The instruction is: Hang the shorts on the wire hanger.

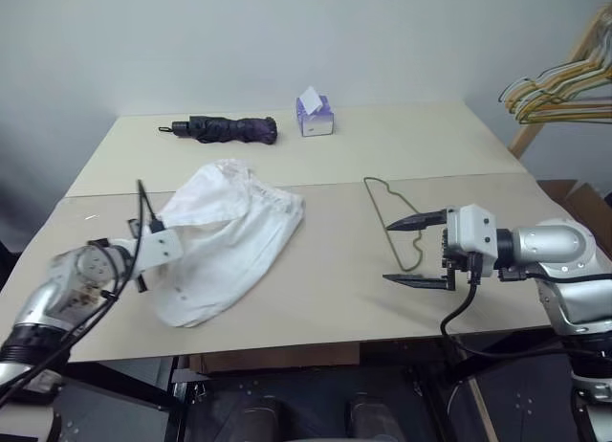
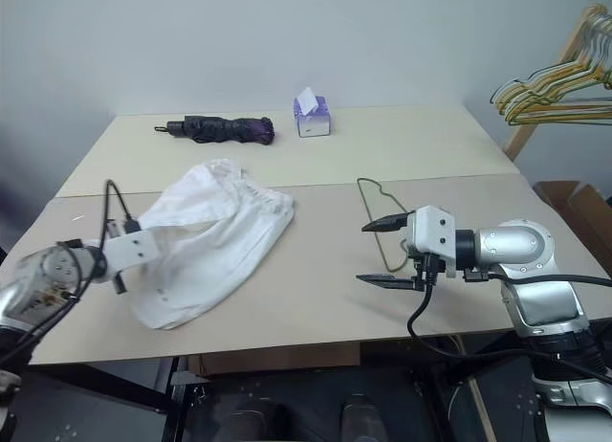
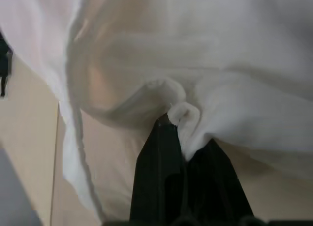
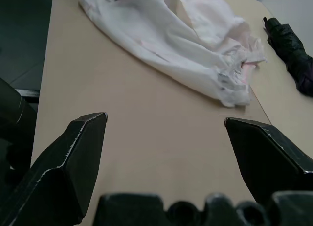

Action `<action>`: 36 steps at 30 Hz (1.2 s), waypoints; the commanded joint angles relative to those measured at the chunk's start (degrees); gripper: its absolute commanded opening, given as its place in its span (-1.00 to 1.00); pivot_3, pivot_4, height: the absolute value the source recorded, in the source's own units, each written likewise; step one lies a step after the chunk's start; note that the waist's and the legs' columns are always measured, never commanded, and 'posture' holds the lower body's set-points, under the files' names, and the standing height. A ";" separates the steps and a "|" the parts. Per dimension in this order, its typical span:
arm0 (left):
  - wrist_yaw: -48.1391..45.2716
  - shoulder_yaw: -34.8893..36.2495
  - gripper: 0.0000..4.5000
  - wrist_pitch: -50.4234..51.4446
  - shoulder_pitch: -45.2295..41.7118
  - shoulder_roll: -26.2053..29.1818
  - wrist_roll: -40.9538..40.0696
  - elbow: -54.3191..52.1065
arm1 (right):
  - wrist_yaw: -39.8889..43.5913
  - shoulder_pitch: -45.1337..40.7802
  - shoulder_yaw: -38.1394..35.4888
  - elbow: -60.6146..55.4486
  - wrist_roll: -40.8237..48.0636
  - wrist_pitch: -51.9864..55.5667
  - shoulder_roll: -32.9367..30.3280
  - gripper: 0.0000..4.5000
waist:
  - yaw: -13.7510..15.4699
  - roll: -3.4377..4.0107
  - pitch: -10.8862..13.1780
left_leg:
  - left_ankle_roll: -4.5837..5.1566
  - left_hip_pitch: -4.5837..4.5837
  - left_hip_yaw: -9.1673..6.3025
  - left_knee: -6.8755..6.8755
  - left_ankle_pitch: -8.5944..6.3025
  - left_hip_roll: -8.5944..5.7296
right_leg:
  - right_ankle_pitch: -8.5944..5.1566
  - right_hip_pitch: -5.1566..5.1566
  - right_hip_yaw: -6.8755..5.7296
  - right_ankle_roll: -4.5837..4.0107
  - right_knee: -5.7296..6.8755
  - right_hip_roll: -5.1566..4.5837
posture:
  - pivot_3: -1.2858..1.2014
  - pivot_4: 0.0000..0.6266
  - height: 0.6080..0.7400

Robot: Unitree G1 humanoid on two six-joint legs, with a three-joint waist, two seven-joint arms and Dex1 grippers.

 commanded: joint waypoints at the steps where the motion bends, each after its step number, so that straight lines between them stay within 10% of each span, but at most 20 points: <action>1: -4.69 3.47 -0.40 -1.18 2.32 2.86 -3.97 -4.28 | -0.37 -0.63 -0.31 -1.58 0.68 0.31 0.47 1.00 | 0.06 -0.01 0.01 | 0.00 -0.04 0.00 0.00 0.00 0.00 | 0.00 -0.06 0.00 0.00 0.00 -0.01 | -0.01 -0.82 1.00; 11: -30.28 22.89 0.99 -3.02 23.42 15.16 -26.25 -19.13 | 0.01 1.20 -0.13 -2.85 1.03 0.34 0.53 1.00 | 0.06 -0.02 0.06 | 0.00 -0.68 0.01 -0.02 0.00 0.08 | 0.31 -0.85 0.00 -0.64 0.11 -0.05 | 0.01 -0.81 1.00; 17: -41.71 32.64 0.99 11.32 31.58 15.08 -41.87 -31.87 | -0.58 1.94 0.50 -3.65 0.89 0.45 1.50 1.00 | 0.34 0.02 0.12 | -0.02 -0.59 0.06 -0.01 -0.01 0.09 | 0.01 -0.69 -0.02 -0.25 0.11 -0.15 | 0.02 -0.82 1.00; 36: -7.91 -4.77 0.99 53.61 9.94 1.58 -23.40 -41.73 | -3.59 4.72 -1.41 -8.52 1.89 3.38 1.43 1.00 | 1.19 -0.09 0.10 | 0.02 -0.36 0.16 0.06 0.03 0.16 | 0.07 -0.49 0.08 -0.16 0.22 0.20 | -0.03 -0.83 1.00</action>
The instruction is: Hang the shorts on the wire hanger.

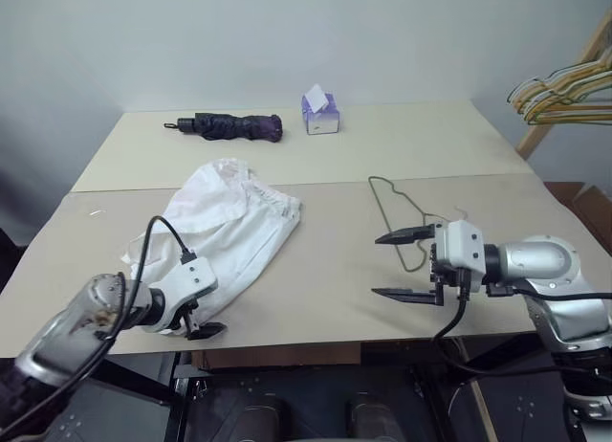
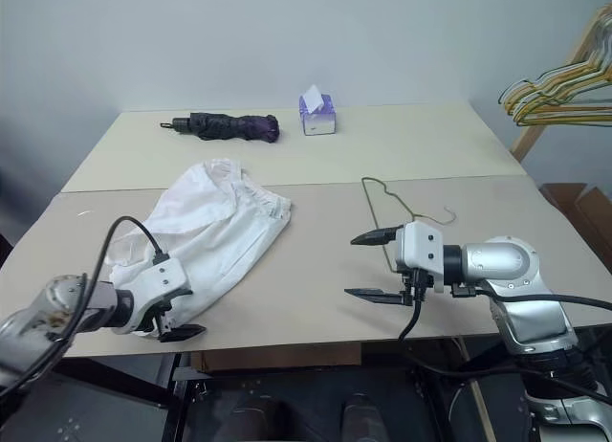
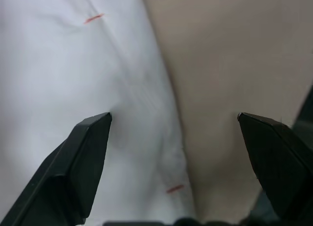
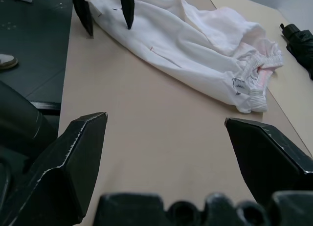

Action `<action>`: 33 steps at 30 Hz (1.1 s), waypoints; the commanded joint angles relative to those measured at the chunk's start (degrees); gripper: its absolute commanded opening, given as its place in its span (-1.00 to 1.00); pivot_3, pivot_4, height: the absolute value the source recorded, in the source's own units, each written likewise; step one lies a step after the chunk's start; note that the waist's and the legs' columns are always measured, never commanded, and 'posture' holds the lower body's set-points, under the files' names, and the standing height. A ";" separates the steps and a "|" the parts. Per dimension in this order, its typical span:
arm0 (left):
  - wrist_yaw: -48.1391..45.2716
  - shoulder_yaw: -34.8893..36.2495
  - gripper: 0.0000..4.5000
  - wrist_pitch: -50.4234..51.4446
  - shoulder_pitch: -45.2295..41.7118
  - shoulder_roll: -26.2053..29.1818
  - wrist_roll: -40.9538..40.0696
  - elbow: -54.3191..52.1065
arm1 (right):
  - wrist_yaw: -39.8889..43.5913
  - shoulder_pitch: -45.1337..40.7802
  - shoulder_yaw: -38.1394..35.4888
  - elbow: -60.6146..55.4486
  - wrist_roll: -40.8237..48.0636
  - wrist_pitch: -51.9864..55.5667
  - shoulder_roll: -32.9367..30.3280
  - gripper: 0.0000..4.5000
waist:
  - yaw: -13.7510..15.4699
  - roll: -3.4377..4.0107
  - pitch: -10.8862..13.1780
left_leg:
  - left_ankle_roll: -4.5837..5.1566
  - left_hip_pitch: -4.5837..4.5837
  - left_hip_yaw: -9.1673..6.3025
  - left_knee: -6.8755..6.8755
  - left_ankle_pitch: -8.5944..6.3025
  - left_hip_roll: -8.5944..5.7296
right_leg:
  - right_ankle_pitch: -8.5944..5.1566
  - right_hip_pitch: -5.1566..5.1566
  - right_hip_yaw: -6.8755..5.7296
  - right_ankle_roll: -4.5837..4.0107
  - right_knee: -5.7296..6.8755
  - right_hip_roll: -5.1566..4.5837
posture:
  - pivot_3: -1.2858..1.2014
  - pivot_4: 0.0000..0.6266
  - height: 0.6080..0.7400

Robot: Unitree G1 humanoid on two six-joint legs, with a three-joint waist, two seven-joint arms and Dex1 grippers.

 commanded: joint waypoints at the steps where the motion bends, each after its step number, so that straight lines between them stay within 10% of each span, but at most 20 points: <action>1: 1.99 -3.27 0.99 3.91 -2.00 0.56 3.19 2.27 | -1.13 -0.54 -1.96 -1.98 1.10 0.67 -0.52 1.00 | -0.07 0.03 -0.02 | 0.00 0.02 0.02 0.00 0.00 0.00 | 0.00 0.00 0.03 0.00 0.00 -0.01 | -0.04 -0.83 1.00; 3: 1.89 -4.61 0.99 5.67 -3.09 1.04 3.69 3.73 | -1.37 -0.87 -1.92 -1.77 1.10 0.65 -0.52 1.00 | -0.07 0.03 -0.02 | 0.00 0.15 0.02 0.00 0.00 0.00 | -0.01 0.12 0.04 -0.01 0.00 -0.01 | -0.04 -0.84 1.00; 18: 1.15 -4.20 -0.94 0.51 -3.45 4.14 5.33 11.94 | -1.28 -1.54 -1.44 -1.89 1.84 1.37 -0.34 1.00 | -1.68 0.33 -0.19 | -0.28 0.88 0.11 -0.16 -0.18 0.71 | -0.19 0.80 0.04 -0.25 -0.08 0.54 | -0.03 -0.80 1.00; 26: -7.81 1.99 -0.99 -14.77 0.31 8.80 1.39 9.96 | -3.54 -4.07 3.35 1.05 -3.63 -2.64 3.92 1.00 | -2.03 0.13 -0.04 | -0.44 0.80 0.30 -0.22 -0.28 1.17 | -0.17 0.47 0.09 -0.75 -0.02 0.92 | 0.00 -0.78 1.00; 33: -18.82 14.10 -0.99 -33.15 7.81 12.24 -3.59 7.55 | -18.01 -14.28 16.20 21.91 -28.94 -25.85 14.40 1.00 | -1.51 -0.02 0.04 | -0.45 0.40 0.73 -0.21 -0.25 1.14 | 0.04 -0.16 0.35 -0.92 -0.02 0.92 | 0.03 -0.81 1.00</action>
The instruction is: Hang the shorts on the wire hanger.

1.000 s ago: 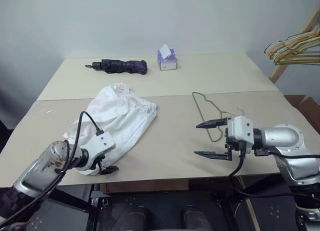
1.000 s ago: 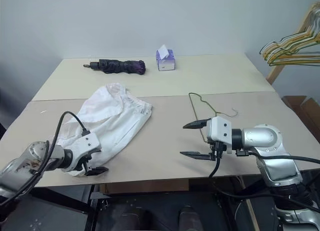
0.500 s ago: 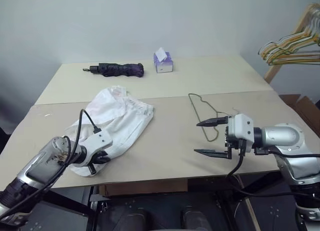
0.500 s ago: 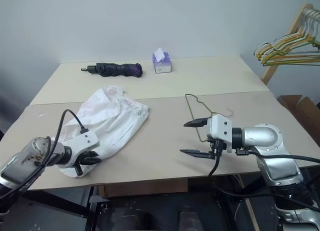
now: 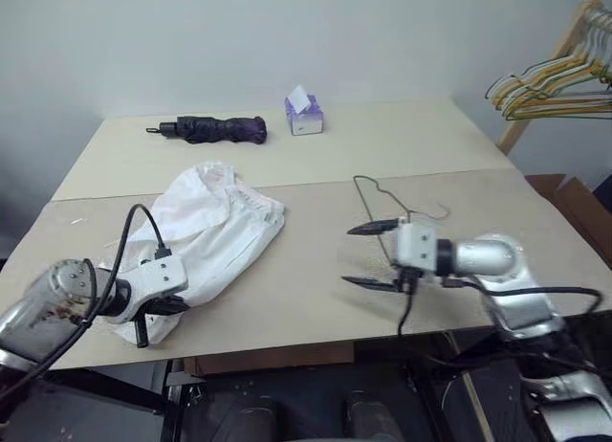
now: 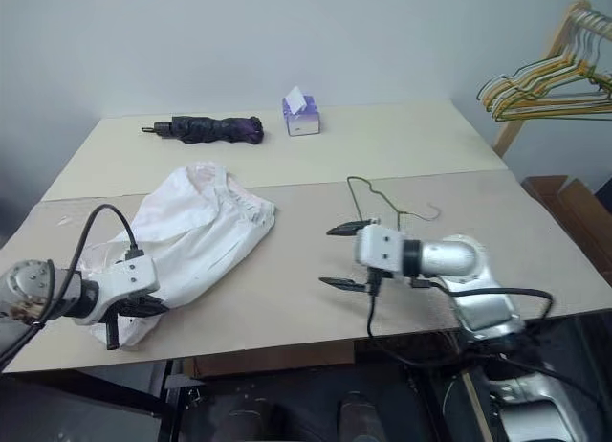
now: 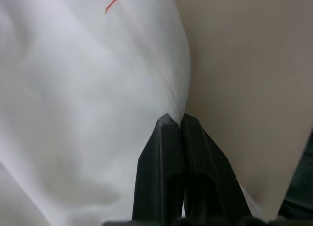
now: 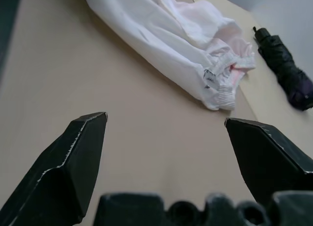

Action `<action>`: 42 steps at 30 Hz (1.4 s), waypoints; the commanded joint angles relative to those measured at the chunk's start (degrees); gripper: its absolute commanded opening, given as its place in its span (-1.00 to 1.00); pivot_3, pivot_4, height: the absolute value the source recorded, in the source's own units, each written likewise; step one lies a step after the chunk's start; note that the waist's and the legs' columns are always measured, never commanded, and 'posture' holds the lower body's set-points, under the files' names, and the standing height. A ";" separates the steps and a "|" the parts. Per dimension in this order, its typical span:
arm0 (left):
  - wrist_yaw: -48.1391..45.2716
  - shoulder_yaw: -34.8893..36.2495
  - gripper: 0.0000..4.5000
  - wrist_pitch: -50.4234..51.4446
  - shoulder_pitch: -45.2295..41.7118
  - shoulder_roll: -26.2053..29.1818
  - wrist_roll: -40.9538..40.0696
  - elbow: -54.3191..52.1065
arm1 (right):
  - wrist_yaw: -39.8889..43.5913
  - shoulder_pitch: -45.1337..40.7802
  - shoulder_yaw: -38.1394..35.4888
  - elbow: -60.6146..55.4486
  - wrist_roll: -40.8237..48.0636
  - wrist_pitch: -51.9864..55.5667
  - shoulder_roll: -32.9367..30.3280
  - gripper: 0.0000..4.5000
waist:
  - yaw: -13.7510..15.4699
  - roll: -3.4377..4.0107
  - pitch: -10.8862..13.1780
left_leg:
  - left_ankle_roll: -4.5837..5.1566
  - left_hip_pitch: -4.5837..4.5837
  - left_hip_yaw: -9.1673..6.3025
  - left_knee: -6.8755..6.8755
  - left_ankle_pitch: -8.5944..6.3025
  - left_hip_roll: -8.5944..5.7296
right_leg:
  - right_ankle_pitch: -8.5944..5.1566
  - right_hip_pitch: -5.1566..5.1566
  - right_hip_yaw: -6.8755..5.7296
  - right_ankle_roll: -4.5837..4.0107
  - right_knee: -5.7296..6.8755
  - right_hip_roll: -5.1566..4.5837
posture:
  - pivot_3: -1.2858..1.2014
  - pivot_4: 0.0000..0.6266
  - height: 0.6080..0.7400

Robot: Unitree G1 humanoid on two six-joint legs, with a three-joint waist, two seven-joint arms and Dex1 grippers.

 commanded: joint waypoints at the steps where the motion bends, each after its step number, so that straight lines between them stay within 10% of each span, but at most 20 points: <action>1: -5.10 6.24 -0.99 -5.97 2.84 1.65 -3.17 -3.29 | -7.72 -4.64 4.07 8.80 -10.19 -11.21 2.86 1.00 | 0.04 -0.01 0.01 | 0.00 -0.02 0.04 0.00 0.00 -0.01 | 0.02 -0.03 0.04 -0.03 -0.01 0.00 | 0.03 -0.82 1.00; 18: -6.88 12.72 -0.99 -4.42 17.95 0.28 -5.30 -19.70 | -48.29 -30.54 26.02 49.57 -48.45 -32.58 16.76 1.00 | -0.24 -0.42 0.26 | 0.00 0.25 0.24 -0.01 0.00 0.23 | 0.24 0.00 0.60 -0.42 0.14 0.57 | 0.06 -0.79 1.00; 27: -5.64 11.82 -0.99 -3.42 16.88 0.00 -5.17 -20.10 | -58.92 -37.88 31.67 64.41 -54.47 -30.03 25.12 1.00 | -1.12 -0.47 0.23 | -0.01 0.69 0.36 -0.45 -0.01 0.69 | 0.31 0.01 0.78 -0.88 0.18 1.14 | 0.07 -0.80 1.00; 42: -6.54 13.24 -1.00 -4.65 17.83 0.39 -4.78 -19.31 | -60.36 -39.58 32.35 68.51 -54.04 -32.23 22.31 -0.99 | -1.56 -0.46 0.23 | -0.01 0.87 0.35 -0.68 -0.01 0.94 | 0.20 -0.04 0.86 -1.05 0.21 1.56 | 0.04 -0.82 1.00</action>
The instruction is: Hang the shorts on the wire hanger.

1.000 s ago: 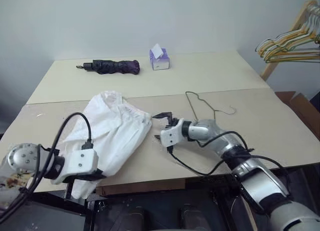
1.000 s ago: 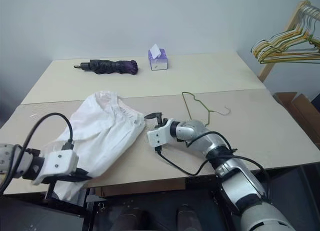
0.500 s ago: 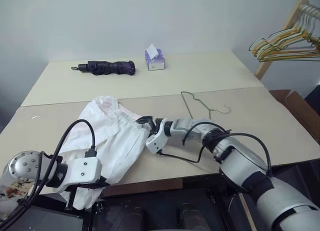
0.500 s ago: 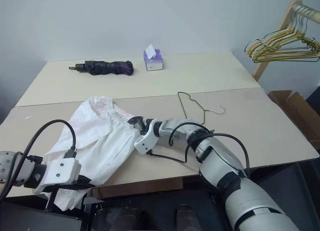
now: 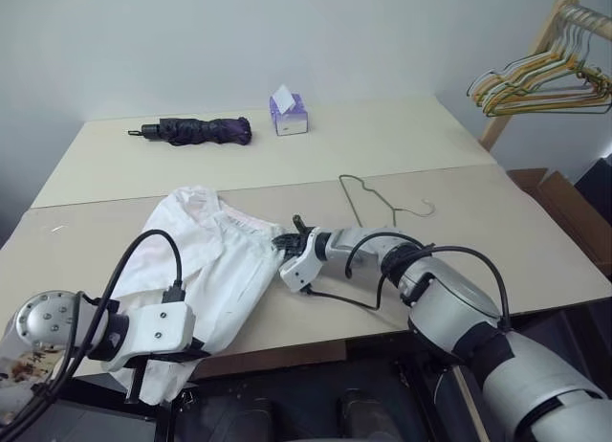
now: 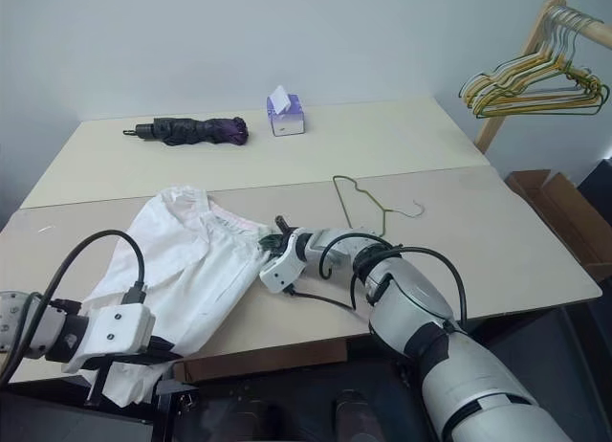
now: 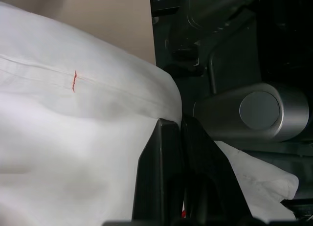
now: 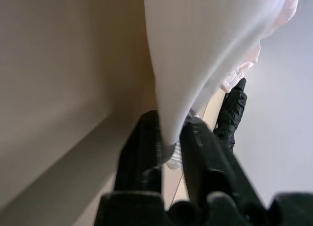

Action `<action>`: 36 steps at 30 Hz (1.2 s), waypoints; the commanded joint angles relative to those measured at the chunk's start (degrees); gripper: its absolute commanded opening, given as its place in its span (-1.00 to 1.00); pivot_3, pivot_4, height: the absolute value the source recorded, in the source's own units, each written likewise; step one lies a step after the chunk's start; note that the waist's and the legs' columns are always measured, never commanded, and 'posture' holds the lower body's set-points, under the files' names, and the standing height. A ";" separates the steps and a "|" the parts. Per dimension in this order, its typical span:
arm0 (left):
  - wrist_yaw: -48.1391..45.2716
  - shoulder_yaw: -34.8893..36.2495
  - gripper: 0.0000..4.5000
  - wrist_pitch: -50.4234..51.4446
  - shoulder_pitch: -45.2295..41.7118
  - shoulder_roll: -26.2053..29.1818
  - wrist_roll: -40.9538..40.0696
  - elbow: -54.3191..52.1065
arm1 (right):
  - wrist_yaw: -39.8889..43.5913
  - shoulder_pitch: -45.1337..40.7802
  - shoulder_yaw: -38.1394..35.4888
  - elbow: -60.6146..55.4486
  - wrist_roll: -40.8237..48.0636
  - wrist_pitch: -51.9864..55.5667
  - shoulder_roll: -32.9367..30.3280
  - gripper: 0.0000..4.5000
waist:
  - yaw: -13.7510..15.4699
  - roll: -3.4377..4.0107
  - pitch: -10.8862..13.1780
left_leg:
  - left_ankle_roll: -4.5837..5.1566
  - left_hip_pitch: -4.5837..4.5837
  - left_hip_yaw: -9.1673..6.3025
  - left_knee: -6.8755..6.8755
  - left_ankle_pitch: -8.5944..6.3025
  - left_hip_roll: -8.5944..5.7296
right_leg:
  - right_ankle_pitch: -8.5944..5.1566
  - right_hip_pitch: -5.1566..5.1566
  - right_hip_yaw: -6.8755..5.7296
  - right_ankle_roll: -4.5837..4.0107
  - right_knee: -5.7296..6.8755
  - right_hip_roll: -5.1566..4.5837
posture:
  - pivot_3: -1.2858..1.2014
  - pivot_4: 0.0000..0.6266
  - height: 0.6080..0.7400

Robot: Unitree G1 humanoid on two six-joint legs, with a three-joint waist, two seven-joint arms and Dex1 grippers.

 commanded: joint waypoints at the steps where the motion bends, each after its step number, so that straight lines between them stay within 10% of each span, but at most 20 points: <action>1: -0.45 0.46 -1.00 -1.31 -1.42 0.59 1.00 0.88 | 0.85 -1.45 -1.45 -0.59 1.79 -1.65 -1.92 -0.99 | 0.01 0.00 0.00 | 0.00 0.02 0.00 0.00 0.00 0.00 | 0.00 0.01 0.01 0.00 0.00 0.00 | 0.04 -0.82 1.00; 11: -2.86 -6.46 -1.00 -7.65 -11.50 0.74 4.86 10.44 | 9.50 4.24 -8.08 -11.42 9.98 -5.62 -12.60 -0.99 | -0.54 -0.03 -0.02 | 0.00 0.00 0.05 -0.01 0.00 -0.01 | 0.01 0.02 0.05 -0.01 -0.02 0.00 | -0.01 -0.86 1.00; 21: 1.00 -16.76 -1.00 -22.96 -31.97 -3.05 18.73 33.42 | 28.91 28.00 -21.39 -53.23 20.51 8.22 -31.53 -0.99 | -1.07 -0.07 -0.03 | 0.00 -0.18 0.59 0.13 -0.01 0.00 | -0.08 0.02 0.09 0.21 -0.05 -0.03 | -0.06 -0.82 1.00; 29: -8.67 -15.79 -1.00 -38.97 -33.53 -0.52 10.51 41.13 | 53.43 41.13 -22.70 -81.95 48.07 9.96 -44.75 -0.99 | -2.88 -0.13 -0.06 | -0.17 -0.27 1.07 0.31 -0.22 0.51 | -0.12 -0.03 0.30 0.31 -0.08 0.07 | -0.08 -0.86 1.00; 36: -7.31 -14.89 -1.00 -36.51 -32.72 -1.58 8.64 39.87 | 64.45 37.20 -25.23 -83.60 65.63 23.01 -43.38 -0.99 | -2.93 -0.18 -0.10 | -0.21 -0.16 1.25 0.44 -0.26 0.72 | -0.10 0.06 0.30 0.34 -0.08 0.15 | -0.07 -0.92 1.00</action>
